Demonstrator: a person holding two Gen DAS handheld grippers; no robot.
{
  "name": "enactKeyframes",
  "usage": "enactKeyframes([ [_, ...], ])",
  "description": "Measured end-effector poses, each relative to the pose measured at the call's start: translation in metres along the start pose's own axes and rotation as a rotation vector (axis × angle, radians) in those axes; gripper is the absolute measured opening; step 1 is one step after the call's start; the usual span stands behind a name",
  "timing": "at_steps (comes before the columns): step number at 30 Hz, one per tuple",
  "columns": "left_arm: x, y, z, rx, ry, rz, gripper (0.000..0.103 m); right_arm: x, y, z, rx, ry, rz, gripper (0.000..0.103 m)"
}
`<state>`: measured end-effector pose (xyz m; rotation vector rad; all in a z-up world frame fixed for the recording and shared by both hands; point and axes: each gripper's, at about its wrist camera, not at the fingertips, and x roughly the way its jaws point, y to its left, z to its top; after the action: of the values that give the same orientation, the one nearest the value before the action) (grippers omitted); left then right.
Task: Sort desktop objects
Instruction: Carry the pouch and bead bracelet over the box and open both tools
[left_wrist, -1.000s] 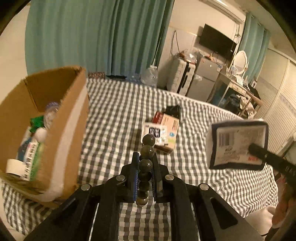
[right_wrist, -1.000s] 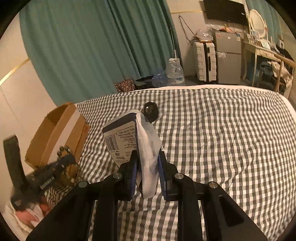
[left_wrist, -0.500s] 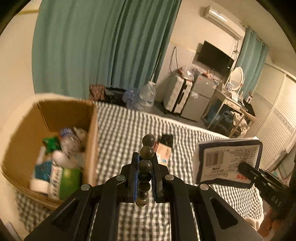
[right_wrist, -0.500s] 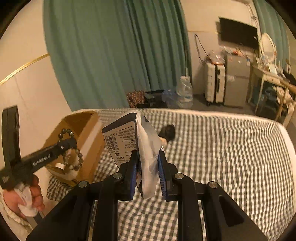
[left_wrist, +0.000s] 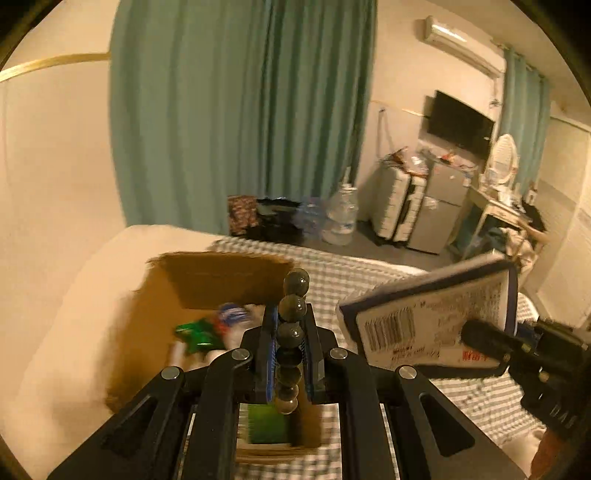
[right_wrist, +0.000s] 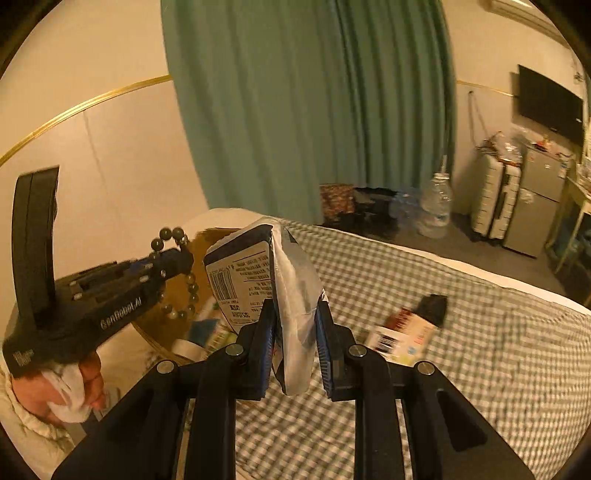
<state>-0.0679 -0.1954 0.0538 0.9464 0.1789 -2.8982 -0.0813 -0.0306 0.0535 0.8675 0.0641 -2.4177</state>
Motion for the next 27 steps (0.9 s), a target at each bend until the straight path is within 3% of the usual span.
enactKeyframes([
  [7, 0.036, 0.065, -0.018, -0.070, 0.064, 0.076, 0.011, 0.065, 0.027, 0.018, -0.021, 0.054, 0.030, 0.020],
  [16, 0.086, 0.090, -0.044, -0.085, 0.128, 0.073, 0.011, 0.145, 0.052, 0.035, 0.041, 0.137, 0.063, 0.023],
  [17, 0.089, 0.091, -0.046, -0.076, 0.129, 0.076, 0.017, 0.151, 0.053, 0.037, 0.052, 0.135, 0.068, 0.025],
  [18, 0.091, 0.090, -0.049, -0.056, 0.135, 0.085, 0.023, 0.156, 0.056, 0.038, 0.057, 0.133, 0.069, 0.045],
  [19, 0.094, 0.086, -0.053, -0.016, 0.148, 0.100, 0.053, 0.160, 0.058, 0.039, 0.062, 0.139, 0.065, 0.063],
  [20, 0.095, 0.083, -0.057, 0.016, 0.159, 0.123, 0.092, 0.160, 0.057, 0.039, 0.071, 0.141, 0.045, 0.090],
  [21, 0.095, 0.079, -0.061, 0.048, 0.159, 0.157, 0.101, 0.156, 0.056, 0.038, 0.081, 0.114, 0.020, 0.092],
  [23, 0.086, 0.070, -0.070, 0.107, 0.105, 0.189, 0.102, 0.139, 0.049, 0.034, 0.080, 0.038, -0.016, 0.092],
  [27, 0.082, 0.060, -0.074, 0.107, 0.133, 0.176, 0.102, 0.117, 0.016, 0.023, 0.100, 0.028, -0.092, 0.092],
])
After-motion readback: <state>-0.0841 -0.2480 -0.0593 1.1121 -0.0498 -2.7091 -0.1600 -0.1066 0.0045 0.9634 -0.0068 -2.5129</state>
